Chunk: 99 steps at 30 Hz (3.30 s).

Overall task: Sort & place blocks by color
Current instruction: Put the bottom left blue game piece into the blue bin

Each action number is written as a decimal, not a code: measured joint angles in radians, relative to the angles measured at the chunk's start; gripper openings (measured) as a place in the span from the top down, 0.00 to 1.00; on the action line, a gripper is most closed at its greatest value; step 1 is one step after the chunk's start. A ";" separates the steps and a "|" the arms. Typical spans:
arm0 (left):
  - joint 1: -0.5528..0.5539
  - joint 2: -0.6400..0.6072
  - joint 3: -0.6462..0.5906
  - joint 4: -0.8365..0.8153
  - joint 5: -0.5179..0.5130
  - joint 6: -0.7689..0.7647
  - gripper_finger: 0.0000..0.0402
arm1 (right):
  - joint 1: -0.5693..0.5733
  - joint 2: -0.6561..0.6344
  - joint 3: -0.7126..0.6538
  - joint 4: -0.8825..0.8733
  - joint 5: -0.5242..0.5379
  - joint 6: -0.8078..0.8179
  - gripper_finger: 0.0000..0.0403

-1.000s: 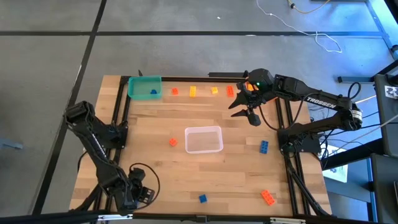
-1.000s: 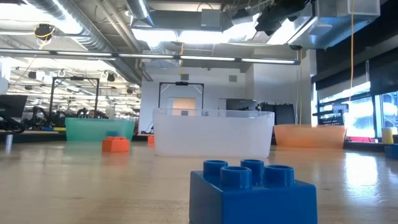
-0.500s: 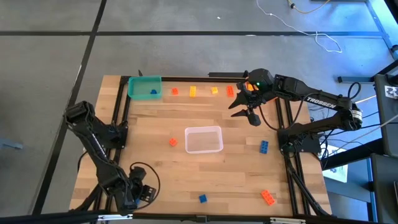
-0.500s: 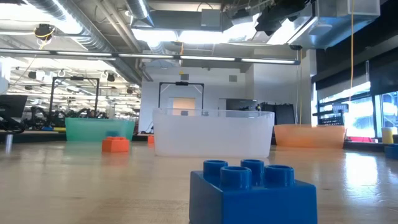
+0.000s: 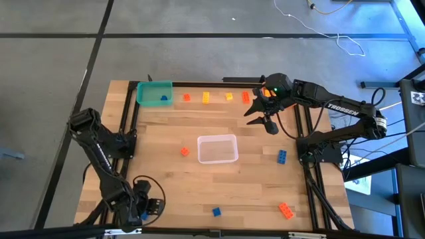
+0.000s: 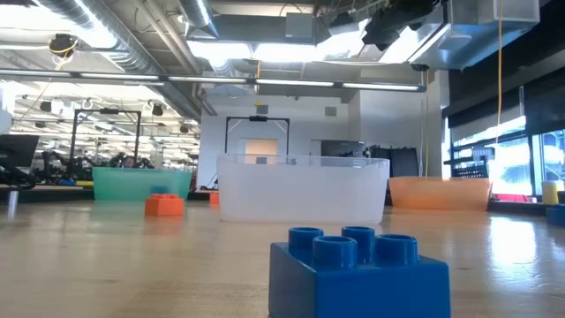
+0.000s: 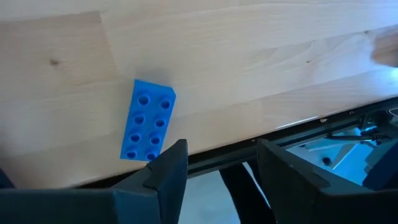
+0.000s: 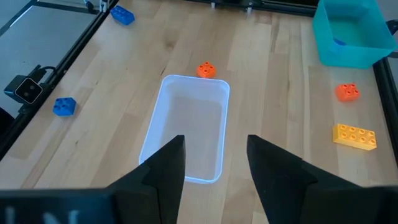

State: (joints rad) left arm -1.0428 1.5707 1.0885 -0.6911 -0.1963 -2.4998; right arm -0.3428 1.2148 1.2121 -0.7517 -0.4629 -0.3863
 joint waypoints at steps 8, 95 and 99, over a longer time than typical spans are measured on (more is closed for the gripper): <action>-0.008 0.000 0.000 -0.006 0.028 -0.027 0.40 | 0.000 0.000 0.000 0.000 0.000 0.000 0.57; 0.661 -0.229 -0.016 -0.415 0.036 0.844 0.68 | 0.000 0.000 0.000 0.009 0.000 -0.004 0.57; 0.847 -0.287 -0.016 -0.446 -0.020 0.993 0.68 | 0.000 0.000 0.000 0.046 0.011 -0.010 0.57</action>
State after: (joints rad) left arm -0.1956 1.2840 1.0729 -1.1370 -0.2160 -1.5063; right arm -0.3427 1.2148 1.2125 -0.7058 -0.4521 -0.3962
